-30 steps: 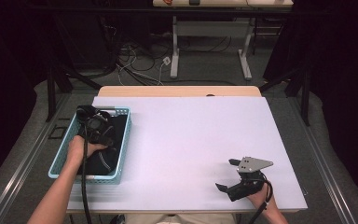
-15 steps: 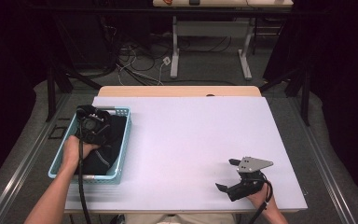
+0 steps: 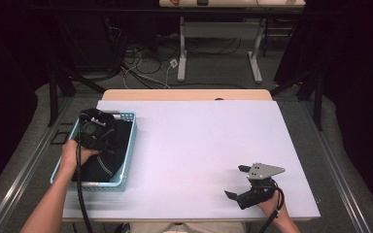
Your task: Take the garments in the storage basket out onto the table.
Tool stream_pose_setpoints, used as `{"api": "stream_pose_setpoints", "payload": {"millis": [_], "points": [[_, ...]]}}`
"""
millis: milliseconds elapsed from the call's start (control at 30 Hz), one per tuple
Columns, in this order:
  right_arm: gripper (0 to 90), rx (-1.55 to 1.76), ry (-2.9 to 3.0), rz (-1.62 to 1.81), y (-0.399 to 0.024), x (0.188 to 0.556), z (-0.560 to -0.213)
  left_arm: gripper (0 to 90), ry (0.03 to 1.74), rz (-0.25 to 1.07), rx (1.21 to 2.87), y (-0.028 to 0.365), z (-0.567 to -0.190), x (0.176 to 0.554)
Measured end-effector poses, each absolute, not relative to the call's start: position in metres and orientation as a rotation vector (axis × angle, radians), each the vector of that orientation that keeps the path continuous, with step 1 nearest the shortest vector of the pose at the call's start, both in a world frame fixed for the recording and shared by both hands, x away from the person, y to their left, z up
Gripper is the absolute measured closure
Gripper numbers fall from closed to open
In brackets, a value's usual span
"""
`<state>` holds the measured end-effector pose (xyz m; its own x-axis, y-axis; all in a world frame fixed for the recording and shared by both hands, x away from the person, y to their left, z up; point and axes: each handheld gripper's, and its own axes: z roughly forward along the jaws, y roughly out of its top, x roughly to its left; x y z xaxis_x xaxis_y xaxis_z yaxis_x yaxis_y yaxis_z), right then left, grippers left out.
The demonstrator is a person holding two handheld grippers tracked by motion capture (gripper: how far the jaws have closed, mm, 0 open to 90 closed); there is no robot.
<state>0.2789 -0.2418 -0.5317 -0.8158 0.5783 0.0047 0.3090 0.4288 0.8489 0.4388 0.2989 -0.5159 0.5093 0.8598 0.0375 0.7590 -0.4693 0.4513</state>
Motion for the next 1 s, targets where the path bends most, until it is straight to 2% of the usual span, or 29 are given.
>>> {"api": "stream_pose_setpoints", "payload": {"millis": [100,133,167,200,267,300,367,467,567,833,933,1000], "points": [[0.0,0.765,2.414,1.322,-0.242,0.279,-0.532,43.2,1.415,0.367,2.361,0.295,-0.52,0.441],[0.0,0.767,2.411,1.324,-0.241,0.279,-0.532,37.7,1.436,0.384,2.362,0.293,-0.522,0.442],[0.0,0.764,2.407,1.331,-0.241,0.279,-0.532,24.9,1.479,0.412,2.354,0.291,-0.522,0.442],[0.0,0.764,2.407,1.331,-0.241,0.279,-0.532,24.9,1.517,0.442,2.345,0.288,-0.522,0.442],[0.0,0.765,2.407,1.333,-0.241,0.279,-0.532,12.8,1.563,0.461,2.337,0.284,-0.522,0.44],[0.0,0.765,2.407,1.333,-0.241,0.279,-0.532,12.8,1.567,0.46,2.339,0.282,-0.522,0.44],[0.0,0.764,2.407,1.331,-0.241,0.279,-0.532,5.3,1.598,0.468,2.349,0.281,-0.523,0.441],[0.0,0.76,2.404,1.335,-0.241,0.278,-0.532,0.0,1.649,0.433,2.341,0.282,-0.529,0.445],[0.0,0.762,2.406,1.331,-0.242,0.279,-0.532,0.0,1.693,0.382,2.302,0.284,-0.537,0.446],[0.0,0.757,2.406,1.332,-0.241,0.278,-0.531,1.4,1.677,0.334,2.286,0.288,-0.54,0.447],[0.0,0.751,2.397,1.322,-0.242,0.278,-0.531,6.2,1.648,0.319,2.291,0.291,-0.539,0.446],[0.0,0.752,2.399,1.324,-0.242,0.278,-0.531,12.4,1.631,0.317,2.298,0.292,-0.536,0.445]]}}
